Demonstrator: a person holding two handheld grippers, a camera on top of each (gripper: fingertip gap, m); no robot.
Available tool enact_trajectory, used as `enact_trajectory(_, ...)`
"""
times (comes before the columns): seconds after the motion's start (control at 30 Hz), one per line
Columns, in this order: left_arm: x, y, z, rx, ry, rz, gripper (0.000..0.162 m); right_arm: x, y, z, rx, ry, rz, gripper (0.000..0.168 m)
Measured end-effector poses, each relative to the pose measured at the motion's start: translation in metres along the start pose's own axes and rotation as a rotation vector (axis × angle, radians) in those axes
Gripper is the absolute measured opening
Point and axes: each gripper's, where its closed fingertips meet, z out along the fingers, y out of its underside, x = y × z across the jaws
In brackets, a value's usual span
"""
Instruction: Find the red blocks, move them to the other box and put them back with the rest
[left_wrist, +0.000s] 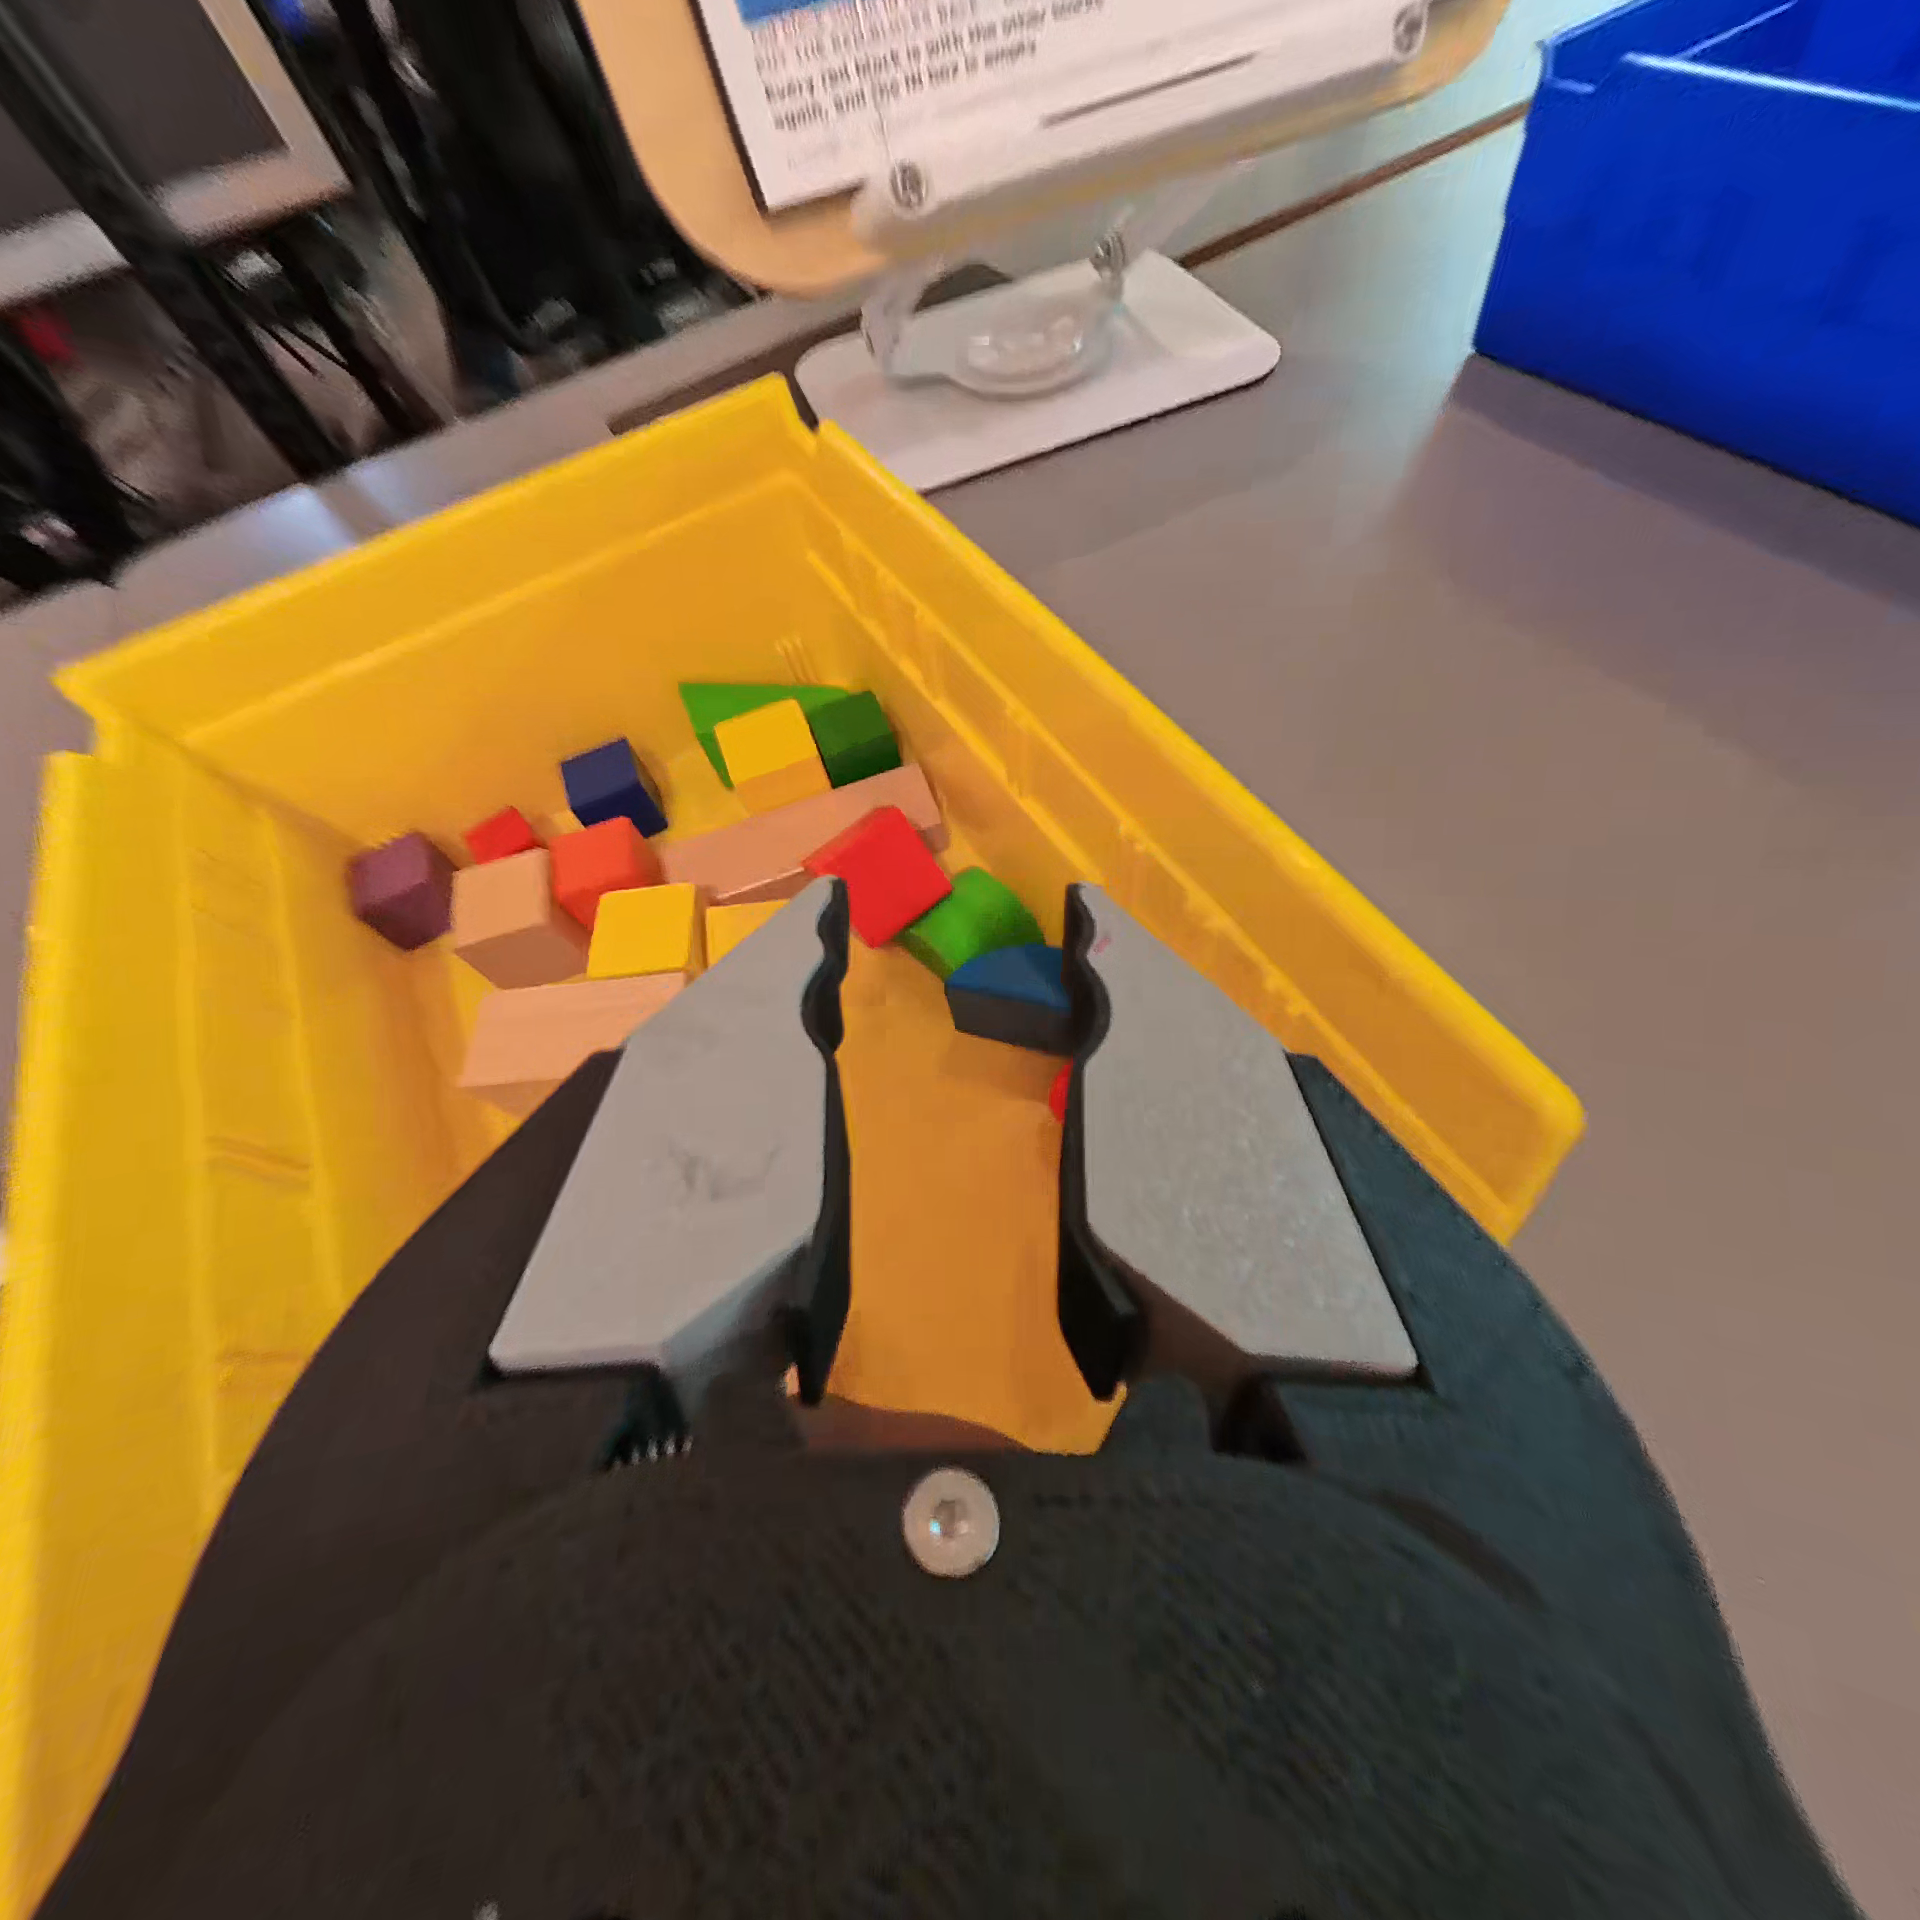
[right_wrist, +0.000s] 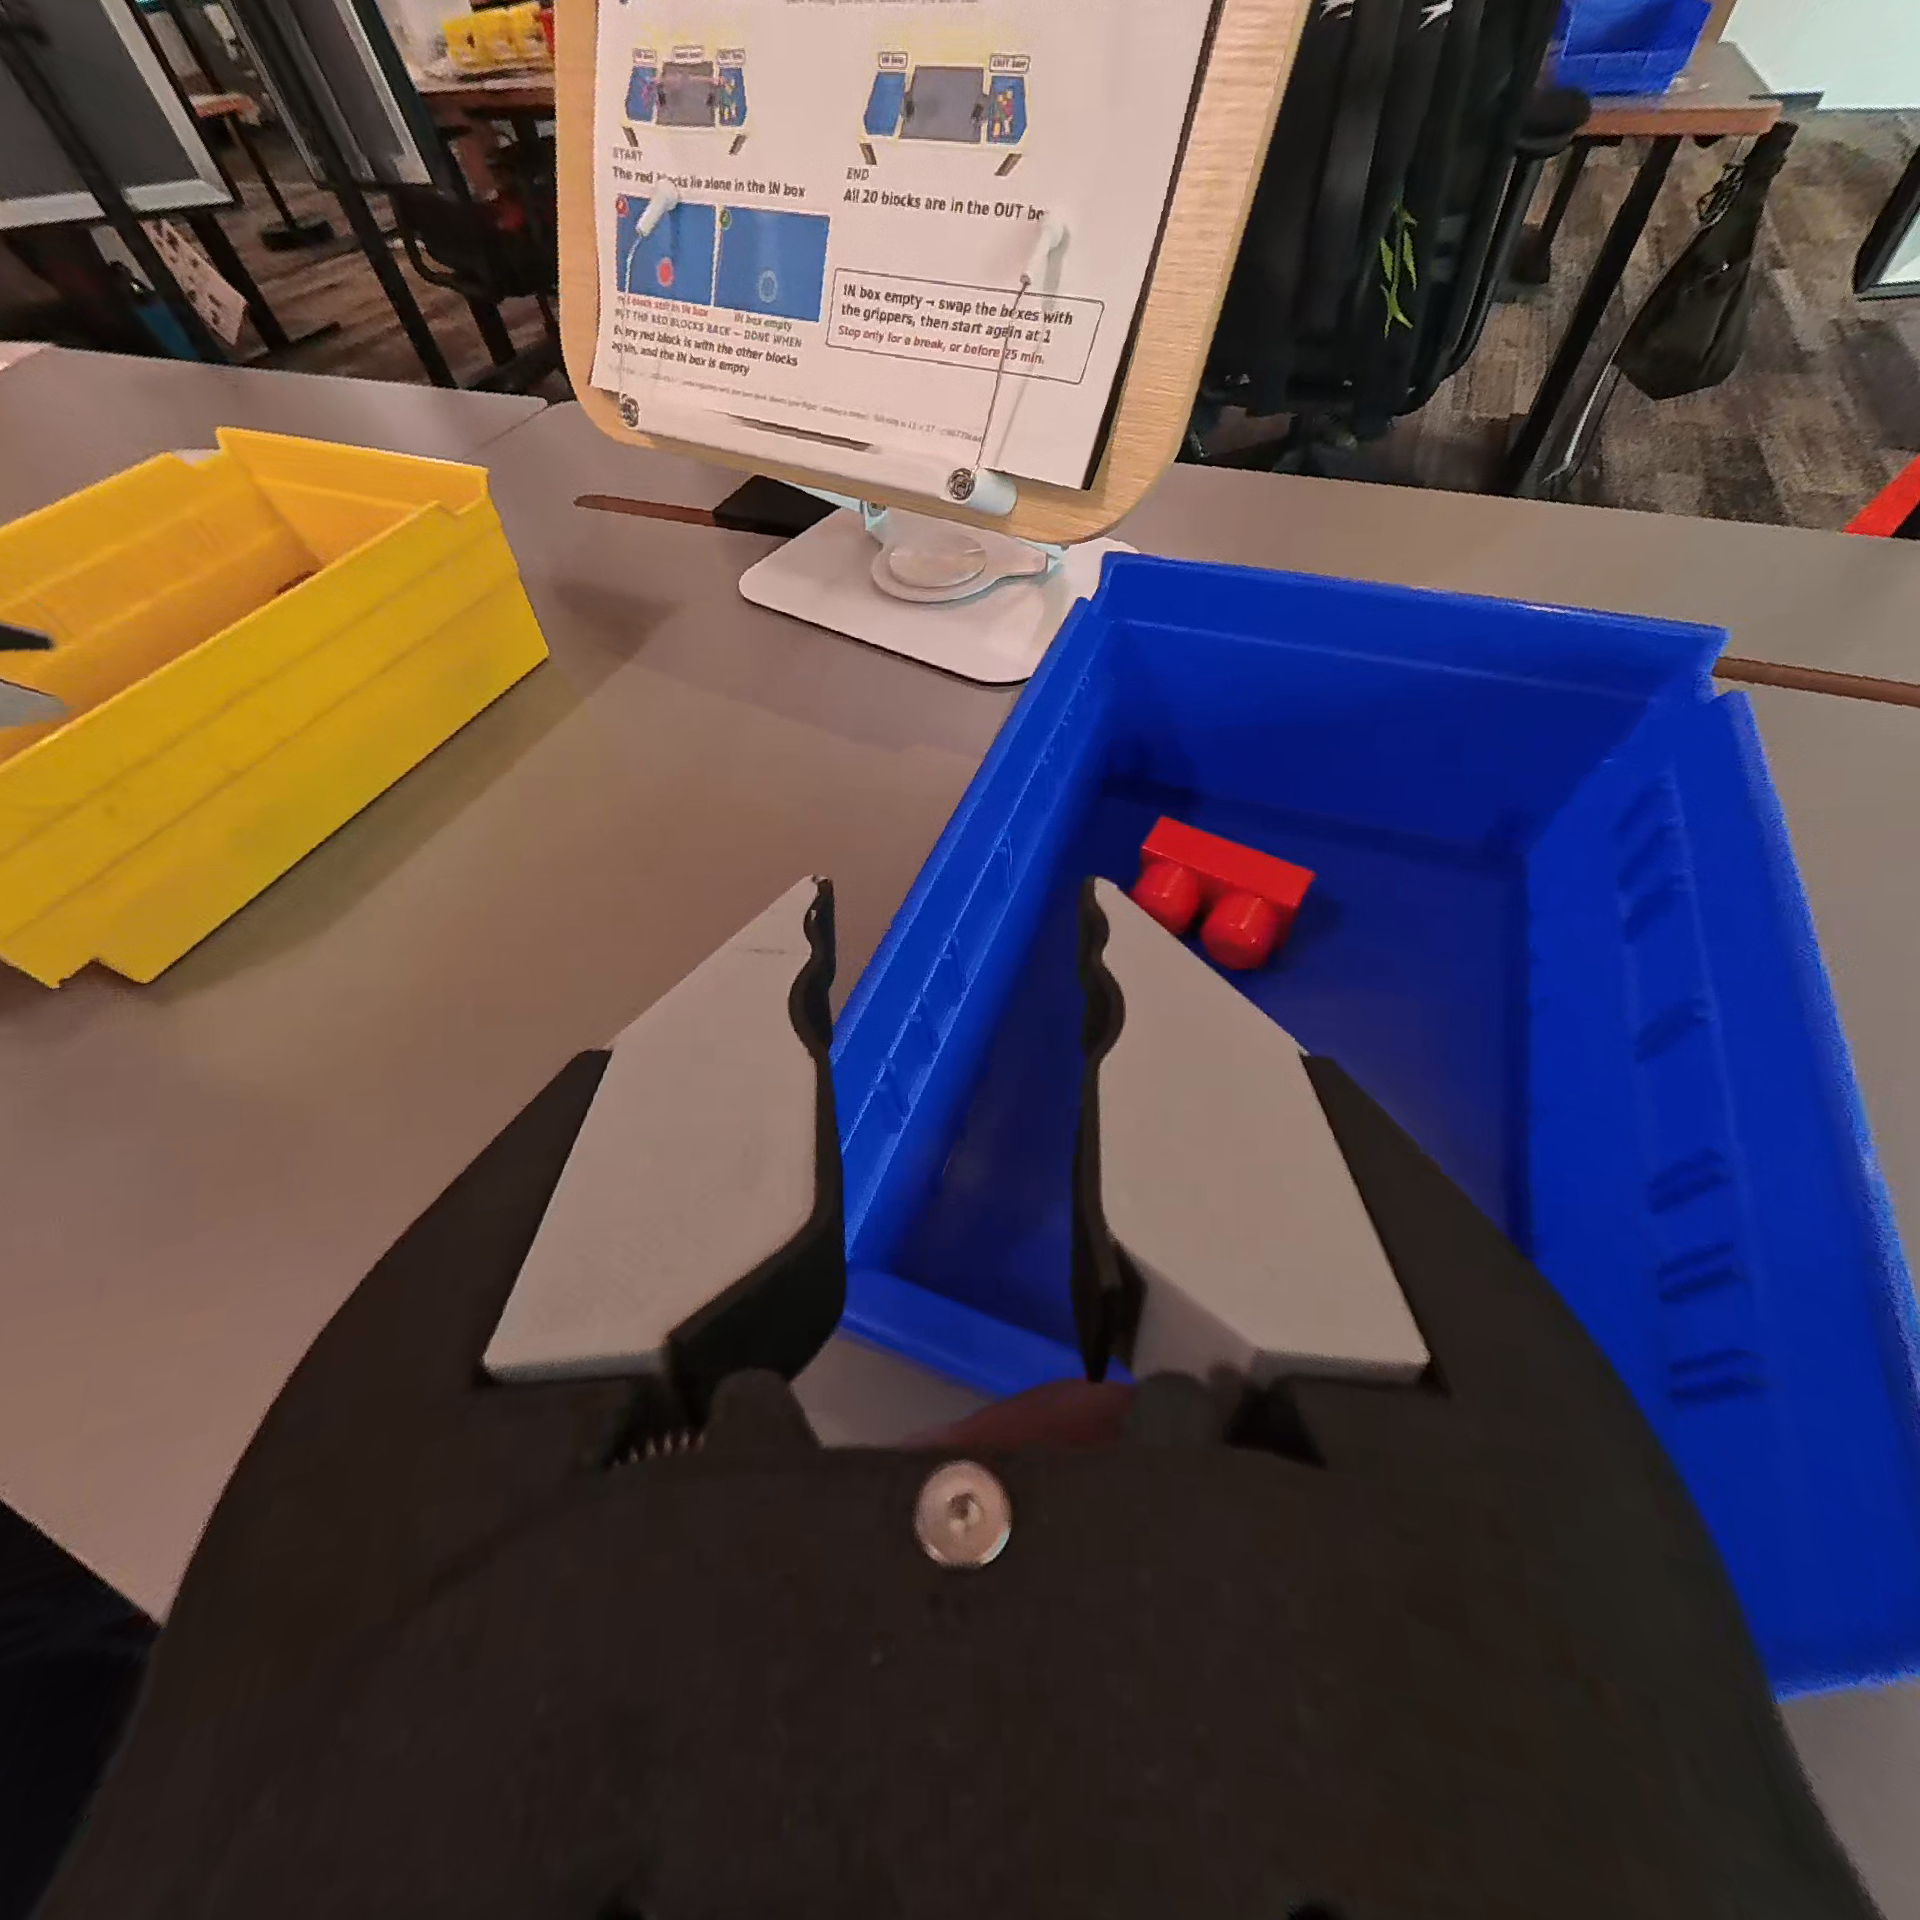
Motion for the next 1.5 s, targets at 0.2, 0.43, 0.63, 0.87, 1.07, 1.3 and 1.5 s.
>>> enact_trajectory(0.2,-0.018,-0.003,0.038,-0.134,0.1,-0.157,0.05,-0.003,-0.003,0.0,0.013,0.006,-0.02,0.045)
enact_trajectory(0.43,-0.022,0.029,0.074,-0.326,0.041,-0.167,0.06,-0.002,-0.01,-0.008,0.042,0.012,-0.021,0.044)
enact_trajectory(0.63,-0.03,0.035,0.09,-0.279,-0.046,-0.162,0.037,0.001,-0.011,-0.012,0.039,0.034,-0.038,0.044)
enact_trajectory(0.87,-0.033,-0.01,0.057,-0.015,-0.12,-0.058,0.036,-0.01,-0.018,-0.019,0.063,0.002,-0.046,0.044)
enact_trajectory(1.07,0.04,-0.072,-0.013,0.357,-0.074,0.342,0.035,-0.068,-0.02,-0.017,0.055,-0.209,-0.057,0.044)
enact_trajectory(1.3,0.203,-0.077,-0.087,0.678,0.197,0.946,0.036,-0.196,-0.009,-0.035,-0.007,-0.733,-0.056,0.051)
enact_trajectory(1.5,0.274,-0.075,-0.131,0.836,0.298,1.116,0.036,-0.264,0.006,-0.071,-0.097,-1.123,-0.015,0.052)
